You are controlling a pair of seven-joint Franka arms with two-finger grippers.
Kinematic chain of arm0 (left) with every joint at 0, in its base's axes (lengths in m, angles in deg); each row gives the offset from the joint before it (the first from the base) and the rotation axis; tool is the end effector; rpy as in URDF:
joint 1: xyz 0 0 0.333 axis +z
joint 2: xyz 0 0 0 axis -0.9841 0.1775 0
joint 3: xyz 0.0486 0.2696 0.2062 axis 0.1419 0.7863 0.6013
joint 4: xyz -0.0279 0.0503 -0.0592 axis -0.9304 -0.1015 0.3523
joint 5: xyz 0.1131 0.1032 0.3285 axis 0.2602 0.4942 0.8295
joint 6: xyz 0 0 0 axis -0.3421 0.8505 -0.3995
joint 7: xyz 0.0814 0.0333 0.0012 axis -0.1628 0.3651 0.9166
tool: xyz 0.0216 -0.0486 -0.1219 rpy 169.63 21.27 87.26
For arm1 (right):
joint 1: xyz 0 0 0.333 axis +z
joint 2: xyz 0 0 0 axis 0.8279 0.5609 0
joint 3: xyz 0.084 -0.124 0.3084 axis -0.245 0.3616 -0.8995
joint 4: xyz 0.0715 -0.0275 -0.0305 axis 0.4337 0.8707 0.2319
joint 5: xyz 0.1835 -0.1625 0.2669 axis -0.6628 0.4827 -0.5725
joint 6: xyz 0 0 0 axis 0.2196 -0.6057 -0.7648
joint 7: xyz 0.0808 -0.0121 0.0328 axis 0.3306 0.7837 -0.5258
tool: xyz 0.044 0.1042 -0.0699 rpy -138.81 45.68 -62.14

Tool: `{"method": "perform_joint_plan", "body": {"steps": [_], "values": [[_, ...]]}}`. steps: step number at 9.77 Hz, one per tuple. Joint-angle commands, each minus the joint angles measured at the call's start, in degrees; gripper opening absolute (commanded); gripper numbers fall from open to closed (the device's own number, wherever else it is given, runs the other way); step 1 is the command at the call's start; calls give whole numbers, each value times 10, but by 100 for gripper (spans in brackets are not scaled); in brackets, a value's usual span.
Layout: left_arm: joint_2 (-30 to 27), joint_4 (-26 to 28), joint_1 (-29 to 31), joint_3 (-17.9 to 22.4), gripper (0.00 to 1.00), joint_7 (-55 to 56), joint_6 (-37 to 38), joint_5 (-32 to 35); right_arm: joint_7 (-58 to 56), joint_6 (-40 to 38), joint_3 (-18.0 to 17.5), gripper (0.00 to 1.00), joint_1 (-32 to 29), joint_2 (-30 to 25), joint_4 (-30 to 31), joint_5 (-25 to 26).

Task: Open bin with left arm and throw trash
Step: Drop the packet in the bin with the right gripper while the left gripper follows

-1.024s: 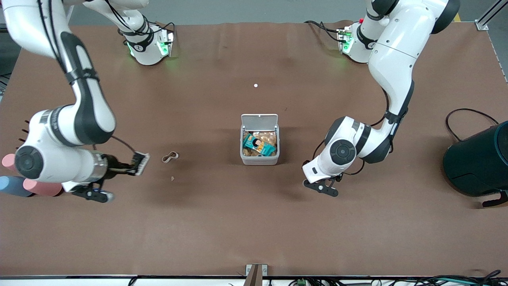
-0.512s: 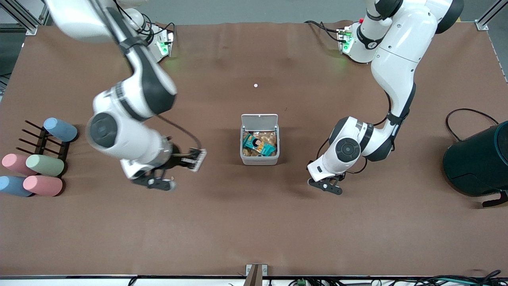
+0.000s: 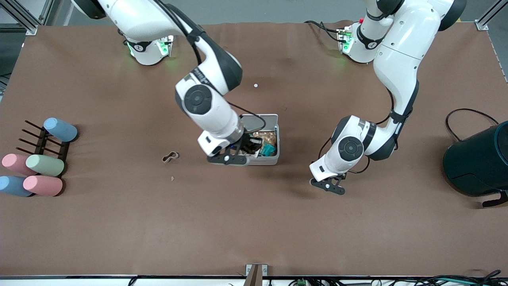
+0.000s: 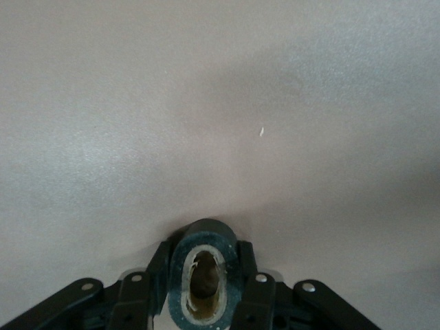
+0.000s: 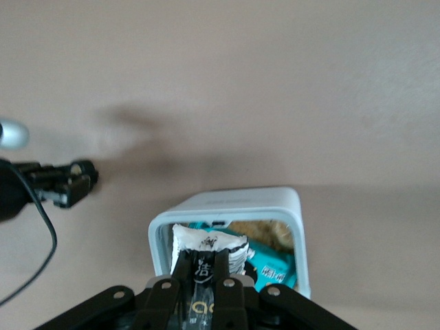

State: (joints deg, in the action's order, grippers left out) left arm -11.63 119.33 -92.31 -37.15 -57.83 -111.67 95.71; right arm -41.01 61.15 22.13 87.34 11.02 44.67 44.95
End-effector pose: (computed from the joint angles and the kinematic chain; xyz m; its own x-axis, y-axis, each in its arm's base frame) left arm 0.6249 -0.2506 0.2000 0.9420 -0.3356 0.0082 -0.3356 -0.9420 -0.0016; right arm 0.5697 0.4717 0.3865 0.9928 -0.1181 -0.0177 -0.1182 -0.9514 -0.2843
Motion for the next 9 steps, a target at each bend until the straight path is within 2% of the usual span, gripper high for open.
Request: {"method": "perform_joint_plan", "body": {"steps": [1,3,5,6,7,8,9], "values": [[-42,26,12,-9,0,28,12,7,2,-7,4,1,8,12,6,16],[-62,24,10,-11,0,48,29,2,2,-14,4,1,18,18,26,19],[-84,22,12,-34,0,78,41,1,2,-14,4,3,19,30,26,20],[-95,20,11,-46,0,107,54,1,2,-14,4,27,20,33,26,20],[-101,16,12,-64,0,127,61,1,2,-14,4,65,20,36,26,20],[-110,15,11,-75,0,135,61,1,0,-18,4,94,20,33,25,20],[-115,14,12,-88,0,153,62,1,-1,-38,4,95,18,31,21,20]]}}
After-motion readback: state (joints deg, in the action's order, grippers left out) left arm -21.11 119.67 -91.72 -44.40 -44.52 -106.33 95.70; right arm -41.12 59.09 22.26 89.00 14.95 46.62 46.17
